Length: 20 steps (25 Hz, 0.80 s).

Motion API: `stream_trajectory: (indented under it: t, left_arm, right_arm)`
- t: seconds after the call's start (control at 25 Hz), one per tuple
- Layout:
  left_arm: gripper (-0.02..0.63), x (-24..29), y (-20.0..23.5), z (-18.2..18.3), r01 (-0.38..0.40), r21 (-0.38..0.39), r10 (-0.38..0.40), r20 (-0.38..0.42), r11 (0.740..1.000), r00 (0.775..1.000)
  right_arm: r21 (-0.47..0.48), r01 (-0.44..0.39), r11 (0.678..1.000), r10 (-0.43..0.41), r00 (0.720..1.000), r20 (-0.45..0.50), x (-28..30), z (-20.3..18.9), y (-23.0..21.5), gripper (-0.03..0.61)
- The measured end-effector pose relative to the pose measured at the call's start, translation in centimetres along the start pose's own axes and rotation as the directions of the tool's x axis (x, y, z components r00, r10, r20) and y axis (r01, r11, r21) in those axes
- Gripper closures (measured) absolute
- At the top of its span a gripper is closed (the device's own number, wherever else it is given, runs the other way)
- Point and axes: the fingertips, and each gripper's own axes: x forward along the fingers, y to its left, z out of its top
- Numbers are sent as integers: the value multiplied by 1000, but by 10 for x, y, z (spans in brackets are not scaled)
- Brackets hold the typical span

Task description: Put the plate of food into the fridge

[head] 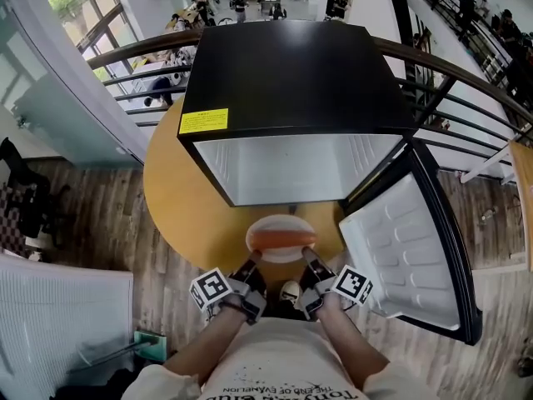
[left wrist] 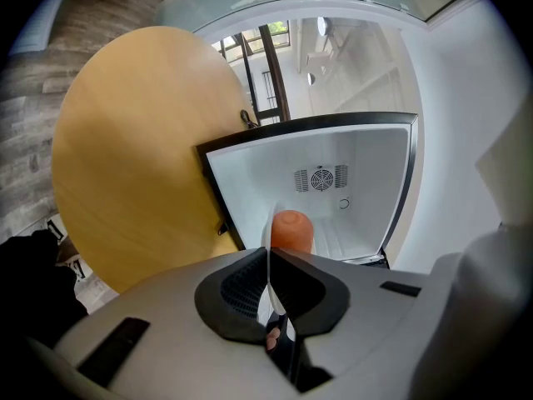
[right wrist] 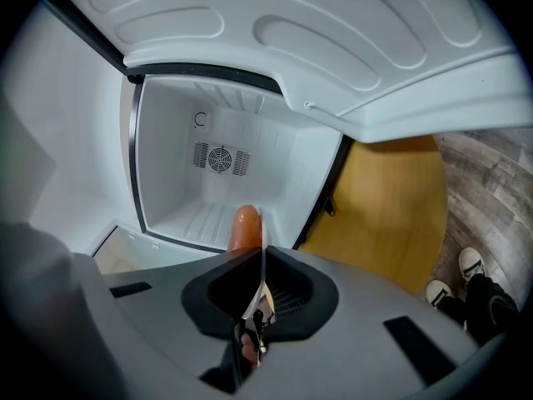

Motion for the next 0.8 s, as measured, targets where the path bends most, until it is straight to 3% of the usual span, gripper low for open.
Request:
stream_trajectory:
  t: [0.8]
  left_arm:
    - [583,51,6,51,31,-18,-31,0,999,1000]
  right_arm:
    - [-13,22,1000,-21,998,65,60,29,-6,544]
